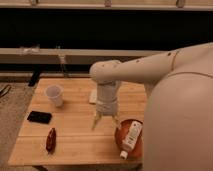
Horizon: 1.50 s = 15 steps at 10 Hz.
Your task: Wipe the white sponge on the table
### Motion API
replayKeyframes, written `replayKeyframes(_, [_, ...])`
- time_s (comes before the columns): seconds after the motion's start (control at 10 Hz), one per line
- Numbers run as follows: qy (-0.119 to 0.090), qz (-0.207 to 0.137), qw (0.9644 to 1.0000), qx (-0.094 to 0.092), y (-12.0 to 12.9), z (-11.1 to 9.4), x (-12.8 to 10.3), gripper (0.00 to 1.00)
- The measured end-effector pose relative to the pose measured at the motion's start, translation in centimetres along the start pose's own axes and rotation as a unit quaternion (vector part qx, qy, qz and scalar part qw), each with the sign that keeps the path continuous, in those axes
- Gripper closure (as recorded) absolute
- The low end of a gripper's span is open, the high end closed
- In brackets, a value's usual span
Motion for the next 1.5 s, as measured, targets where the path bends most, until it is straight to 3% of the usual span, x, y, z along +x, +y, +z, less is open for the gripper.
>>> replayKeyframes(0.2, [-0.014, -0.014, 0.9998, -0.003, 3.5, -1.4, -2.8, 0.26])
replayKeyframes(0.4, [-0.046, -0.026, 0.9986, -0.004, 8.1, -3.4, -8.6, 0.26])
replayKeyframes(0.6, [-0.083, -0.019, 0.9963, -0.013, 8.6, -4.1, -13.0, 0.26])
replayKeyframes(0.9, [-0.128, 0.003, 0.9916, -0.023, 7.2, -1.3, -17.8, 0.26])
replayKeyframes(1.1, [-0.141, 0.009, 0.9897, -0.024, 6.5, 0.6, -20.0, 0.26])
replayKeyframes(1.3, [-0.157, 0.009, 0.9874, -0.014, 7.5, 2.1, -22.4, 0.26])
replayKeyframes(1.5, [-0.177, 0.007, 0.9842, 0.004, 9.6, 1.7, -24.3, 0.26])
